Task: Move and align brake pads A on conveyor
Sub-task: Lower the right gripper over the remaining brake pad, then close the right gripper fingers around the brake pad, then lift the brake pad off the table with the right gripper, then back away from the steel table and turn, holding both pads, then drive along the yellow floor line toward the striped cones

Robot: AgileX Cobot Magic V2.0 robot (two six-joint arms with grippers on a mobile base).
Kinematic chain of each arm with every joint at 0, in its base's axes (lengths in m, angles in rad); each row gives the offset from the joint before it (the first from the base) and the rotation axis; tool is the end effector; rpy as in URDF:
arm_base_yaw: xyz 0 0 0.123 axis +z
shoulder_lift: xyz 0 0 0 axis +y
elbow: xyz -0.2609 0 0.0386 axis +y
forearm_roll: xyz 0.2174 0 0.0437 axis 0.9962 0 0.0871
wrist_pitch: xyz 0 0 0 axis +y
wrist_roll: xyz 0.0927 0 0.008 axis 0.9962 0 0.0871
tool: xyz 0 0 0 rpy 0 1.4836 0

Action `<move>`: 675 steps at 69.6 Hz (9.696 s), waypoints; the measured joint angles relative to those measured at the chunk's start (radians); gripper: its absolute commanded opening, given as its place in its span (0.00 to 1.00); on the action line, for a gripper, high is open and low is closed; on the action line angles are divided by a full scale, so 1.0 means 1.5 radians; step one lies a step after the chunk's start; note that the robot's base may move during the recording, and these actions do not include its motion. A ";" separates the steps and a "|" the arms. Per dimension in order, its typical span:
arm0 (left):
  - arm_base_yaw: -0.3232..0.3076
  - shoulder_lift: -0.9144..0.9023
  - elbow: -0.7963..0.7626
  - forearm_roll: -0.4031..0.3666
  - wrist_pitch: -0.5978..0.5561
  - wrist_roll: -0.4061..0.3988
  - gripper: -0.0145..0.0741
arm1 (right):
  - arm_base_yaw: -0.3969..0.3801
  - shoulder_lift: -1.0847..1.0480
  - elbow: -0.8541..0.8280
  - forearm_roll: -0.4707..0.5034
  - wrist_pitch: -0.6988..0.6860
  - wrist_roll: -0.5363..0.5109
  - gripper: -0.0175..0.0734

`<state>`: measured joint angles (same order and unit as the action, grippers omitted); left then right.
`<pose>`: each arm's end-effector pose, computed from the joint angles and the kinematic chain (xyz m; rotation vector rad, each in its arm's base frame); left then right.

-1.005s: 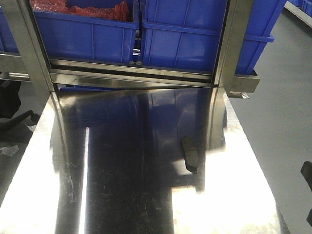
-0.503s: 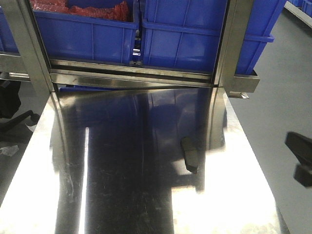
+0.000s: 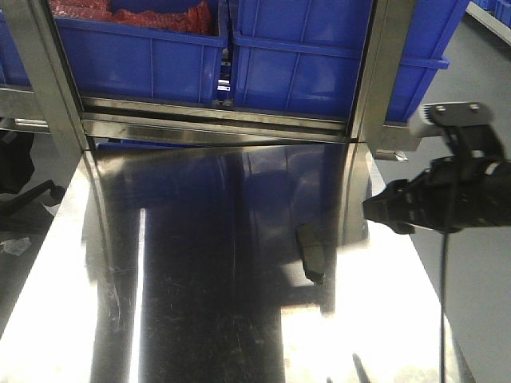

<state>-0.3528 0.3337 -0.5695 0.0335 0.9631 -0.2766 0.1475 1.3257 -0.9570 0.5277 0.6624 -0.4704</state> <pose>0.0402 -0.0121 0.2826 0.0908 2.2258 -0.3069 0.2424 0.0652 0.2800 -0.3664 2.4062 0.4327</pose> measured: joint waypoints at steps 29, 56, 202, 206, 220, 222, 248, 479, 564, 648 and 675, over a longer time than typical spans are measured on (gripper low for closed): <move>0.000 0.000 0.000 -0.001 0.000 0.000 0.15 | 0.092 0.242 -0.201 -0.147 0.100 0.135 0.65; 0.000 0.000 0.000 -0.002 0.000 0.000 0.15 | 0.117 0.354 -0.306 -0.252 0.162 0.302 0.67; 0.000 0.000 0.000 -0.002 0.000 0.000 0.15 | 0.156 0.574 -0.481 -0.314 0.285 0.462 0.39; 0.000 0.000 0.000 -0.002 0.000 0.000 0.15 | 0.156 0.574 -0.481 -0.314 0.286 0.462 0.33; 0.000 0.000 0.000 -0.002 0.000 0.000 0.16 | 0.156 0.569 -0.479 -0.313 0.287 0.457 0.21; 0.000 0.000 0.000 -0.002 0.000 0.000 0.16 | 0.155 0.566 -0.478 -0.314 0.286 0.457 0.21; 0.000 0.000 0.000 -0.002 0.000 0.000 0.16 | 0.104 0.442 -0.476 -0.340 0.319 0.407 0.21; 0.000 0.000 0.000 -0.002 0.000 0.000 0.16 | 0.038 -0.638 0.288 -0.347 0.043 0.380 0.21; 0.000 0.000 0.000 -0.002 0.000 0.000 0.16 | 0.038 -0.638 0.288 -0.346 0.041 0.379 0.21; 0.000 0.000 0.000 -0.002 0.001 0.000 0.16 | 0.038 -0.638 0.288 -0.344 0.041 0.379 0.21; 0.000 -0.003 0.000 -0.002 0.004 0.000 0.16 | 0.038 -0.638 0.288 -0.344 0.041 0.379 0.21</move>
<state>-0.3528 0.3293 -0.5695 0.0307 0.9689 -0.2766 0.2042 0.3683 -0.5248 0.0117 0.7234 0.0988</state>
